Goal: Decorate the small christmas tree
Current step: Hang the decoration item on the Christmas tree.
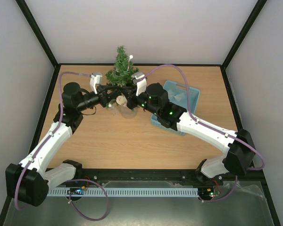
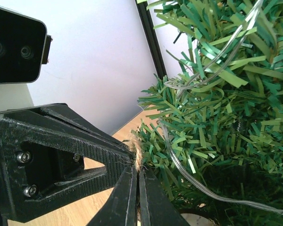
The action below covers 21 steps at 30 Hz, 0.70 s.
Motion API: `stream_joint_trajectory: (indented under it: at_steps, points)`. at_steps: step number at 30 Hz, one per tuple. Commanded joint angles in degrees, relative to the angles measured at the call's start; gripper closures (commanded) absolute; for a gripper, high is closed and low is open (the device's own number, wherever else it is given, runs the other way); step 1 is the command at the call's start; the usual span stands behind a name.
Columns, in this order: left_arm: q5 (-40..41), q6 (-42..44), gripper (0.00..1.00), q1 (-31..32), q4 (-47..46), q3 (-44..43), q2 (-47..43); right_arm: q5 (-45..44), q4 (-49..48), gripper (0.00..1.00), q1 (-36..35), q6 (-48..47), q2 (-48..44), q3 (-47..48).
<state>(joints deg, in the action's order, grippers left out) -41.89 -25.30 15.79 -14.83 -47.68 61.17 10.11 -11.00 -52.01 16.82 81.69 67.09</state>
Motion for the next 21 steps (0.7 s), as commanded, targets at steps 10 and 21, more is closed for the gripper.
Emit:
stream_joint_trajectory:
  at_steps: [10,21]
  points:
    - [2.10,1.39,0.98,0.08,1.56,-2.29,0.80,-7.95,1.22,0.97,-0.33,-1.94,-0.29,2.08]
    - [1.86,0.60,0.96,0.18,3.24,-3.12,-0.45,-2.95,0.74,0.98,-0.32,-2.43,-0.85,2.66]
